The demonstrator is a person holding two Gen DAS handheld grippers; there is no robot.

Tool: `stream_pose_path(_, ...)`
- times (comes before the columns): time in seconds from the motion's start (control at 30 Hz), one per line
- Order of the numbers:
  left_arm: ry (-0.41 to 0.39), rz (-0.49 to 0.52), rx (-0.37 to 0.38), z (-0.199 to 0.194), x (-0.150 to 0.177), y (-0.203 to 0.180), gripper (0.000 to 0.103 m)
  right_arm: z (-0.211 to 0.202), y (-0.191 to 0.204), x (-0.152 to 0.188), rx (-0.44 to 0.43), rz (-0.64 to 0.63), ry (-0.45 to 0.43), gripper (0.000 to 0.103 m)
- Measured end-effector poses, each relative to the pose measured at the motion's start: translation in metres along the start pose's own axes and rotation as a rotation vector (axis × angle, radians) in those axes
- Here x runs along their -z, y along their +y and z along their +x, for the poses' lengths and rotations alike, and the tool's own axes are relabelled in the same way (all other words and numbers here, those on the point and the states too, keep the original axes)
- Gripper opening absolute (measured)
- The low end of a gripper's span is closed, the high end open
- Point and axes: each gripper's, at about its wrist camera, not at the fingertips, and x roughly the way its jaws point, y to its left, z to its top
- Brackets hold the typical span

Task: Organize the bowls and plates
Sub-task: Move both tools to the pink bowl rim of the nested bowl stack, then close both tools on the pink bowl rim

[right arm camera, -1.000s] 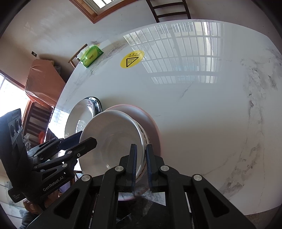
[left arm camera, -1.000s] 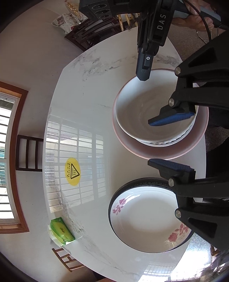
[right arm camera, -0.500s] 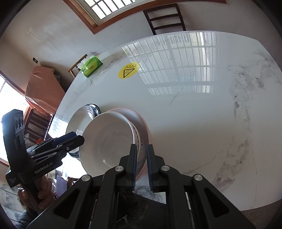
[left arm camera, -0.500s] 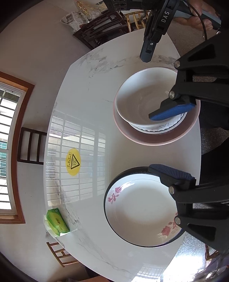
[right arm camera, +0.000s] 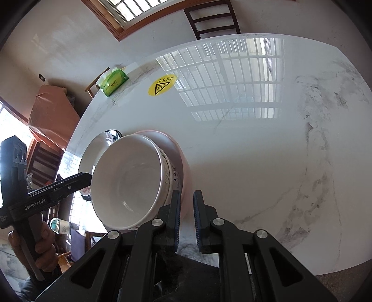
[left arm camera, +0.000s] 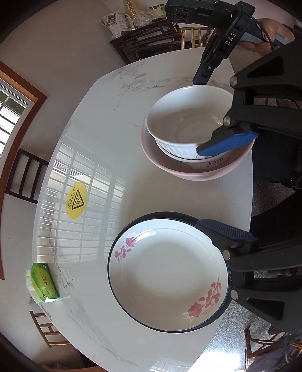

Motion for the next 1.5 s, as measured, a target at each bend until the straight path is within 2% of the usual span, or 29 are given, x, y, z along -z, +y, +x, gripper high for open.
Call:
stream_pose_path(0.27,0.03,-0.035,0.009,0.01,0.006,0.001,0.058,0.004,0.0,0.002,-0.002,0.014,0.014,0.016)
stream_pose_path(0.53,0.048,-0.096,-0.009,0.015,0.014,0.01,0.057,0.009,-0.001,0.004,0.005,0.019,0.036,0.024)
stream_pose_path(0.7,0.071,-0.123,-0.018,0.019,0.014,0.012,0.056,0.012,0.001,0.002,0.02,0.004,0.049,0.025)
stream_pose_path(0.87,0.084,-0.208,0.015,0.024,0.017,0.024,0.056,0.015,0.003,-0.002,0.046,-0.013,0.065,0.025)
stream_pose_path(1.03,0.086,-0.196,-0.025,0.025,0.014,0.014,0.056,0.021,0.007,-0.006,0.084,-0.051,0.097,0.024)
stream_pose_path(1.13,0.065,-0.167,-0.081,0.024,0.012,0.008,0.058,0.025,0.013,-0.009,0.128,-0.094,0.117,0.024)
stream_pose_path(1.23,0.079,-0.133,-0.117,0.028,0.01,0.003,0.058,0.035,0.017,-0.011,0.165,-0.126,0.141,0.024)
stream_pose_path(1.4,0.08,-0.107,-0.124,0.029,0.007,0.0,0.059,0.036,0.021,-0.011,0.187,-0.166,0.141,0.021)
stream_pose_path(1.5,0.08,-0.14,-0.11,0.031,0.008,0.003,0.06,0.036,0.02,-0.012,0.181,-0.162,0.139,0.022)
